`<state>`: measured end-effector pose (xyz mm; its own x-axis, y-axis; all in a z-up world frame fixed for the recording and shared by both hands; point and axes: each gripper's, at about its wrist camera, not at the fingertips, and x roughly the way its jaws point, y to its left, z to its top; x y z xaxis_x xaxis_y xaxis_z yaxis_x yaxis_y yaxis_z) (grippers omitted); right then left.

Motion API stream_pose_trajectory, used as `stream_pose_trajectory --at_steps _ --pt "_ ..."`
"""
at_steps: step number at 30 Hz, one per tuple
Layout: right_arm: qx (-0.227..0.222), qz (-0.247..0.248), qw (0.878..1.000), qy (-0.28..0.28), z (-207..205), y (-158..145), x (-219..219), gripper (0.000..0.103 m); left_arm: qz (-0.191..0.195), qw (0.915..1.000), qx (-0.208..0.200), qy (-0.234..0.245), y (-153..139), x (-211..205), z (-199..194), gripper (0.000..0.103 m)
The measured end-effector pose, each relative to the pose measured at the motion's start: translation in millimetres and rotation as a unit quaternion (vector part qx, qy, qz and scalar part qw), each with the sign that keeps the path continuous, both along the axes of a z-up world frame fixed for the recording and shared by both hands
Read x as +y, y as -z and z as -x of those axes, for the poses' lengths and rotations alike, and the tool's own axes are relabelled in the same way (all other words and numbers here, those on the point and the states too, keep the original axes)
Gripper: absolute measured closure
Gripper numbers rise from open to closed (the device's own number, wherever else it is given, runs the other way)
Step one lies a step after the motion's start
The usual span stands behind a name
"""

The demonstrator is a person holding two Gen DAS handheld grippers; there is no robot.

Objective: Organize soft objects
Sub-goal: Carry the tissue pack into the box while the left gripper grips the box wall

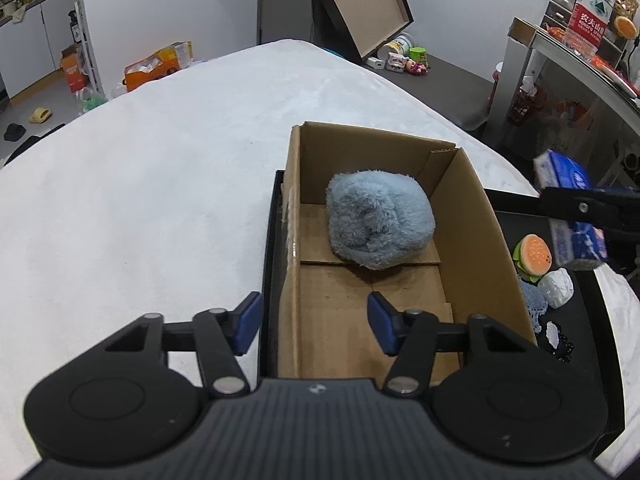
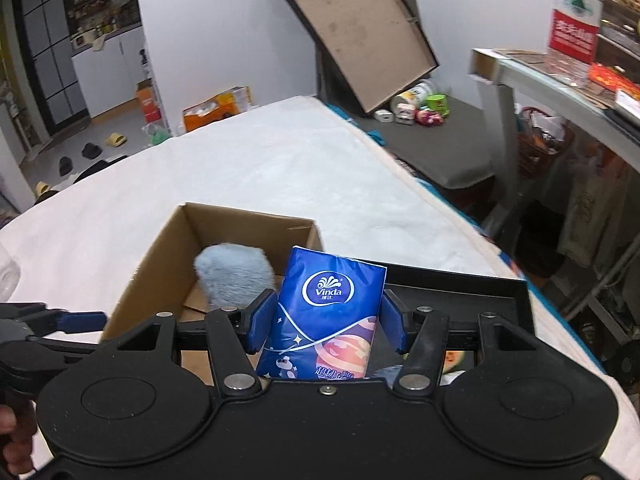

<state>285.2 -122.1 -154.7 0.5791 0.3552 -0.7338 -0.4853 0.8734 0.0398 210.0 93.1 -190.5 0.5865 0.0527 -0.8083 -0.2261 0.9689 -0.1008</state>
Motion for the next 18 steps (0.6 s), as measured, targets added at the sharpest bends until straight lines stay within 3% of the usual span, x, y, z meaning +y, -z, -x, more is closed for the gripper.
stream_pose_trajectory --at_steps 8,13,18 --pt "0.005 -0.003 1.0 -0.026 -0.4 0.8 24.2 0.048 0.017 0.9998 -0.004 -0.012 6.0 9.5 -0.1 0.08" --pt "0.018 -0.016 0.999 -0.045 -0.7 3.1 41.9 0.048 0.027 0.9995 -0.006 -0.016 5.8 14.9 1.6 0.084" --pt "0.061 -0.04 0.996 -0.057 -3.6 12.4 60.1 0.048 0.032 0.9993 -0.009 -0.019 5.6 16.4 1.1 0.085"
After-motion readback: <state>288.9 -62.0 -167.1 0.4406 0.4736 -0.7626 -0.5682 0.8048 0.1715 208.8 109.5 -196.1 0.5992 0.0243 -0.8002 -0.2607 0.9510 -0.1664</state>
